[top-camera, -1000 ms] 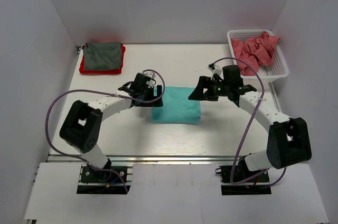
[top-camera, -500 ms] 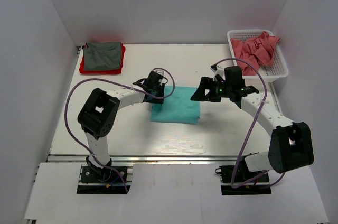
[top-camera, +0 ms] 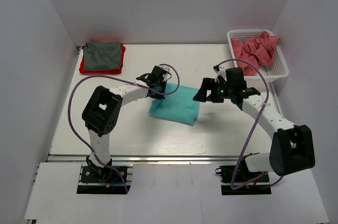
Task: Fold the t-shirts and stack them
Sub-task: Put the neatly folded tshirt into the corner of the board with the left arm
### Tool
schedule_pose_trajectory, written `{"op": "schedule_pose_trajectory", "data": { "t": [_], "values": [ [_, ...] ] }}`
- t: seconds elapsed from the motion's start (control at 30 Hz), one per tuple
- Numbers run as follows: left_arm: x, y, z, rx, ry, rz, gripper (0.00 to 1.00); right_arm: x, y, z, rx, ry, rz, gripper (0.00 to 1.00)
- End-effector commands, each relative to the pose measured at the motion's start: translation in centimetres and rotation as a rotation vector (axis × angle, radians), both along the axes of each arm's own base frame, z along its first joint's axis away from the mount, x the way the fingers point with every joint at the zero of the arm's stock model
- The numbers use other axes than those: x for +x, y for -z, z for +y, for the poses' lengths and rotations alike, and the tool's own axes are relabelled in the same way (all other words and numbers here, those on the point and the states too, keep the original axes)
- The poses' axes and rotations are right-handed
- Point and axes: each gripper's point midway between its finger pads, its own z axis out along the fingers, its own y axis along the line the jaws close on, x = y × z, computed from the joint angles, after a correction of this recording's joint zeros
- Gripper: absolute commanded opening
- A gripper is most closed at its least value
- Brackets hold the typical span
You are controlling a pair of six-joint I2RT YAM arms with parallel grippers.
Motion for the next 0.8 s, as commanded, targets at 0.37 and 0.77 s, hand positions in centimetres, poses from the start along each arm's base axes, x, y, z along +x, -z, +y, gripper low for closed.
{"op": "schedule_pose_trajectory", "data": {
  "t": [0.37, 0.77],
  "values": [
    [9.9, -17.4, 5.7, 0.263, 0.012, -0.378, 0.0, 0.8, -1.7, -0.6, 0.003, 0.05, -0.057, 0.9],
    [18.1, -21.7, 14.5, 0.415, -0.035, -0.471, 0.0, 1.4, -2.7, -0.7, 0.009, 0.087, -0.06, 0.9]
  ]
}}
